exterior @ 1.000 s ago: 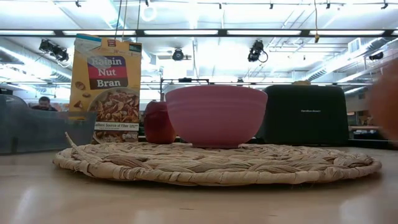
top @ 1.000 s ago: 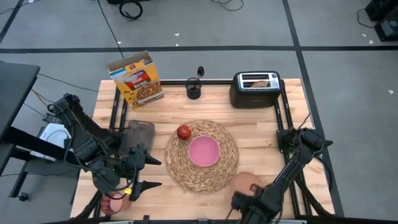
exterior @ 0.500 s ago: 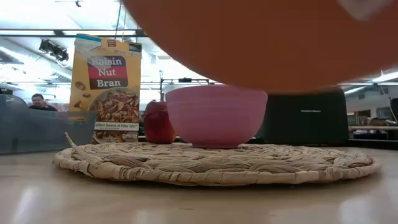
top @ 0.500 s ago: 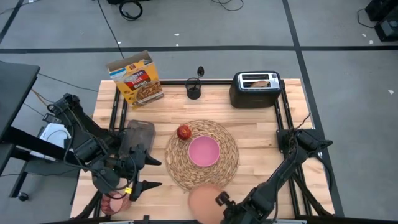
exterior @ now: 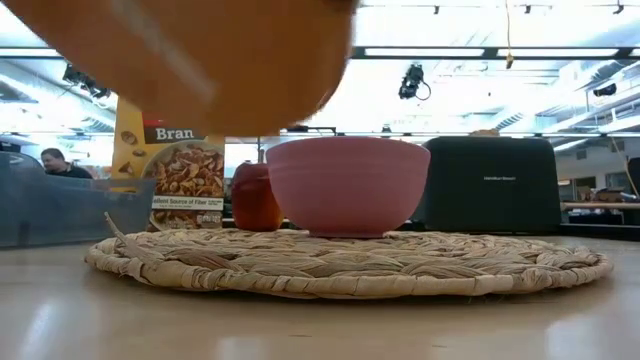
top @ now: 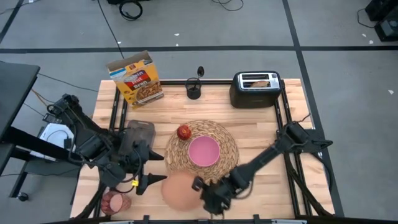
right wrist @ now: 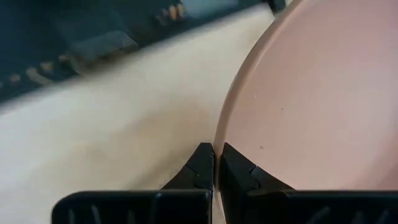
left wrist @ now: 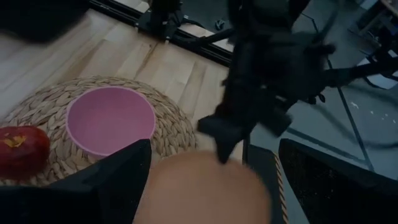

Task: Arrange a breakfast setting
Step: Put the brown plate on the brown placemat

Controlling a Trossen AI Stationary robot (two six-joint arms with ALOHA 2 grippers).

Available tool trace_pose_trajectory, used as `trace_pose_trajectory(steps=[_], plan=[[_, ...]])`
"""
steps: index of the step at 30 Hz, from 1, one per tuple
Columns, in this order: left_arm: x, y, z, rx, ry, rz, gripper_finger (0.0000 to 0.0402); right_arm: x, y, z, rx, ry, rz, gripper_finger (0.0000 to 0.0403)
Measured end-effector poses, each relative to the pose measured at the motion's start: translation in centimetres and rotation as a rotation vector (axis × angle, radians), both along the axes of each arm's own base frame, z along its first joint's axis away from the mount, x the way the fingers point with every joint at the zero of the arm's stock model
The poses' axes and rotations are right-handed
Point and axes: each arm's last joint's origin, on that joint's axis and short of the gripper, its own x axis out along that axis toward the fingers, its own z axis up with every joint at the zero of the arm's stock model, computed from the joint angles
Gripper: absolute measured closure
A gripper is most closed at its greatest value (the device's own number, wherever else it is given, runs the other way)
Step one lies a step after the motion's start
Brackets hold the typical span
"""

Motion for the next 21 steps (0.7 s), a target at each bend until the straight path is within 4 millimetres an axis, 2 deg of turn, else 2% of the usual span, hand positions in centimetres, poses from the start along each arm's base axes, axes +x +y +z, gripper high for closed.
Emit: trace_pose_trajectory(steps=[4,13,21], plan=[[0.2,0.3,0.0,-0.004,0.0,0.016,0.0044,1.1,-1.8,-1.4,0.059,-0.023,-0.014,0.0392],[0.5,0.6,0.0,0.013,0.0,0.022,0.0044,0.7,-4.1,-5.1,0.067,0.005,-0.053,0.0391],[0.6,0.7,0.0,0.004,0.0,0.032,0.0044,0.8,-5.1,-5.7,0.06,0.009,-0.065,0.0378]])
